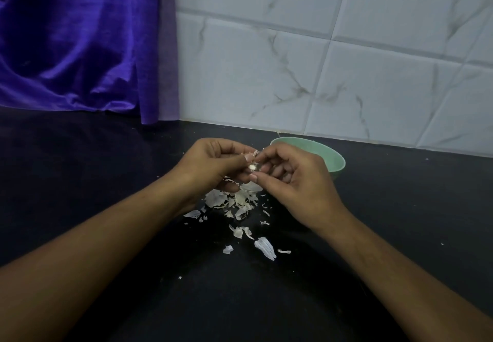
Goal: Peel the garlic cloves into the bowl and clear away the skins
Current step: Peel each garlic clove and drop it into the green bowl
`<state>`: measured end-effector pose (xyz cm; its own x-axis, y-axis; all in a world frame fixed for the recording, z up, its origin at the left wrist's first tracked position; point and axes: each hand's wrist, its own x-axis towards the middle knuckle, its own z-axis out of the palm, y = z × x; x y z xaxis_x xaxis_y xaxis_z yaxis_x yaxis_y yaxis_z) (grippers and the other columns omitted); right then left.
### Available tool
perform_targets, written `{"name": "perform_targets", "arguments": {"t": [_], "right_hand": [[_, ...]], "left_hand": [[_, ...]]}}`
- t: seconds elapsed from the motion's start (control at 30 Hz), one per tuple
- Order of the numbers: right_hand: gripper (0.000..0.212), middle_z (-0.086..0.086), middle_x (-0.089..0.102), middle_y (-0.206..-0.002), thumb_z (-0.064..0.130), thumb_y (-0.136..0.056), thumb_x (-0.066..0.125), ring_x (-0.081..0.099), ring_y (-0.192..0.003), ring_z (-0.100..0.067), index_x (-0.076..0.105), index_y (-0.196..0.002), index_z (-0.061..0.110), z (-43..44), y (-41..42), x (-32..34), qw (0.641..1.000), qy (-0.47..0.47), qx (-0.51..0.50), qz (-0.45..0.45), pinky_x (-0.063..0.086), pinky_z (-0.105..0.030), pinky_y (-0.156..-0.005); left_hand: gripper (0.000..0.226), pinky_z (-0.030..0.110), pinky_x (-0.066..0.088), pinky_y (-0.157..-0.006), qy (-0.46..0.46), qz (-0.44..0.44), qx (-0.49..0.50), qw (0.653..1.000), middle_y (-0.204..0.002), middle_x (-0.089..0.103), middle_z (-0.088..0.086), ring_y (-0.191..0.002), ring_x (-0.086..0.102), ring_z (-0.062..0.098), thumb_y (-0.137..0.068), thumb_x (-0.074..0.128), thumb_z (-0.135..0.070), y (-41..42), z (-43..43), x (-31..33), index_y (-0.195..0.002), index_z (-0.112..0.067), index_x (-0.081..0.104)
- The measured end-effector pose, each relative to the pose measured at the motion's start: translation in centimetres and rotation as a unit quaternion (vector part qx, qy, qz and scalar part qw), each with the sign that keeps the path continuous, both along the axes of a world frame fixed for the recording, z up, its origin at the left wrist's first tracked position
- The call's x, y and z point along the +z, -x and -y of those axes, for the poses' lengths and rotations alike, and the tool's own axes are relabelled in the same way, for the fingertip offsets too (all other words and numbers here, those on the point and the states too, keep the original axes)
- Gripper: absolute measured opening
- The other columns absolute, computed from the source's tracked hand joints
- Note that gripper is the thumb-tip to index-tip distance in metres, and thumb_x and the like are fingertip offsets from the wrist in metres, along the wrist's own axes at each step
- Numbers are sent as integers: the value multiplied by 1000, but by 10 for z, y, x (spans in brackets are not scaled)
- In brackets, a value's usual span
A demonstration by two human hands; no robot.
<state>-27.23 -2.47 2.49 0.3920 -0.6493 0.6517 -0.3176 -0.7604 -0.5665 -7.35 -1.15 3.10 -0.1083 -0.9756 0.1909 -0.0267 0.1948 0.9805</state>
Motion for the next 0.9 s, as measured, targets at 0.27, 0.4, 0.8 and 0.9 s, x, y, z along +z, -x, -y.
{"name": "perform_targets", "arguments": {"t": [0.27,0.4,0.8,0.9], "right_hand": [[7,1,70,-77,12,-90,79,67,-63,-25,73,-90,16,1,-2,-2,999,-23,-25,11,55,-41,-59],[4,-2,74,-75,8,-96,72,74,-66,-22,69,-93,9,-1,-2,0,992,-109,7,66,63,-44,-65],[17,-9,76,-91,2,-101,61,75,-73,-25,74,-108,11,4,4,4,979,-163,22,124,62,-35,-67],[14,-16,76,-92,0,-99,63,76,-73,-26,73,-106,8,5,3,4,979,-171,21,112,63,-33,-65]], "left_hand": [[24,28,57,-60,69,85,0,994,-87,77,18,-73,71,16,-102,65,-12,4,0,-3,-125,-16,67],[20,32,58,-62,108,124,8,986,-88,76,17,-74,70,18,-104,61,-11,2,-2,0,-120,-18,69],[35,37,48,-57,189,371,102,903,-59,65,0,-53,57,14,-94,71,-51,-15,3,5,-72,-24,75],[15,39,57,-71,200,353,92,909,-78,73,-9,-72,67,9,-95,71,-39,-13,2,5,-88,-28,79]]}}
